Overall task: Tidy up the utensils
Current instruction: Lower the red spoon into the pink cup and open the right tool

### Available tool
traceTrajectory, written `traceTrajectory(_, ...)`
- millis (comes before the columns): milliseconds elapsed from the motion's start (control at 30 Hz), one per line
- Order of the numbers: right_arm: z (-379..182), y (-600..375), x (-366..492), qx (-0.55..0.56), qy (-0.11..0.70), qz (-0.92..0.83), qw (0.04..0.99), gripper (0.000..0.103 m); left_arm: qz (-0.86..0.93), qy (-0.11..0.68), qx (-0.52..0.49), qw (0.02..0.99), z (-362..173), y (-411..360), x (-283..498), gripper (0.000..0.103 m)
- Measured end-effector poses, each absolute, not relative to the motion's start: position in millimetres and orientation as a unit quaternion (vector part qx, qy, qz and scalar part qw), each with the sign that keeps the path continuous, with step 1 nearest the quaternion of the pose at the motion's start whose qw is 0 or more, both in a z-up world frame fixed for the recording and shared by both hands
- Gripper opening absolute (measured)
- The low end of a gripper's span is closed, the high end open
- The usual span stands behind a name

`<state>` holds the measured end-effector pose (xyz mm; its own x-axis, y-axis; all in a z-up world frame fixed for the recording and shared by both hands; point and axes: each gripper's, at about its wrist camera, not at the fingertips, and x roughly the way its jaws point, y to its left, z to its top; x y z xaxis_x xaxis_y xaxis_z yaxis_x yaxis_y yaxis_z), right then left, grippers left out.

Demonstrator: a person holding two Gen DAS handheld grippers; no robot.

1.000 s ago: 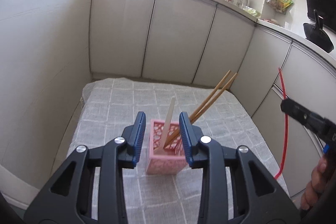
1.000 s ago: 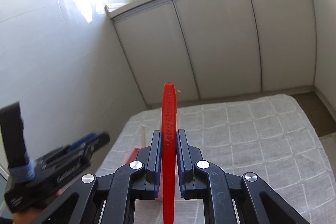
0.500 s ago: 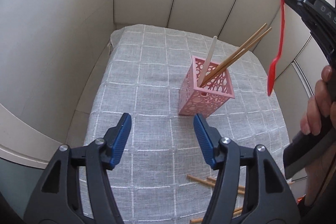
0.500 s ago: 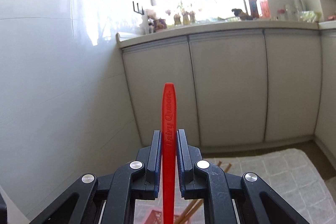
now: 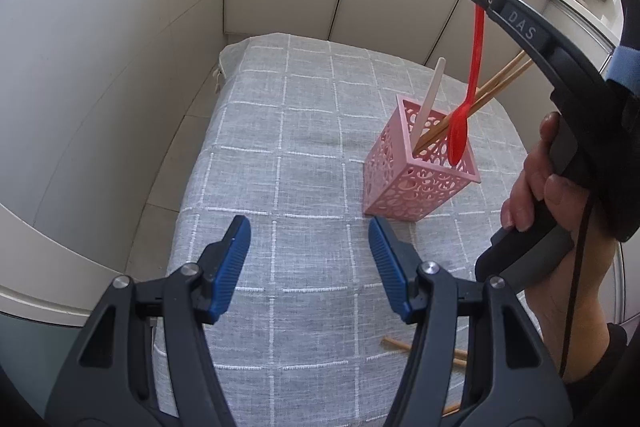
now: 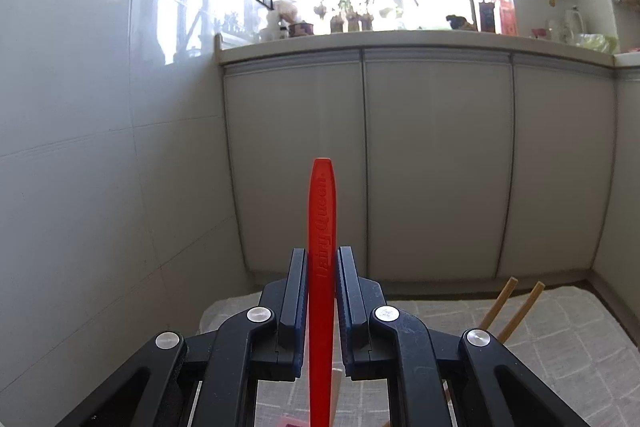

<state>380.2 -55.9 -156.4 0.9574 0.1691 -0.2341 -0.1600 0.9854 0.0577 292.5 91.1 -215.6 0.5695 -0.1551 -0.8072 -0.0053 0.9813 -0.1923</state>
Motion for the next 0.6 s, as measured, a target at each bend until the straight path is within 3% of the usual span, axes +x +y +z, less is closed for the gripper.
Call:
traceTrajectory(467,-178,-59,388,0.009,0.131,0.057,0.990,0.013,-0.056,0.461,-0.089,0.881,-214,84,293,0.062)
traceTrajectory(500,-178,-60,388,0.013,0.132,0.058,0.989,0.015,-0.056,0.462,-0.089,0.881,-215,84,293,0.062)
traceTrajectory(600,-178,-65,386,0.028,0.137,0.062,0.988,0.035,-0.055,0.464,-0.090,0.879,-216,84,295,0.062)
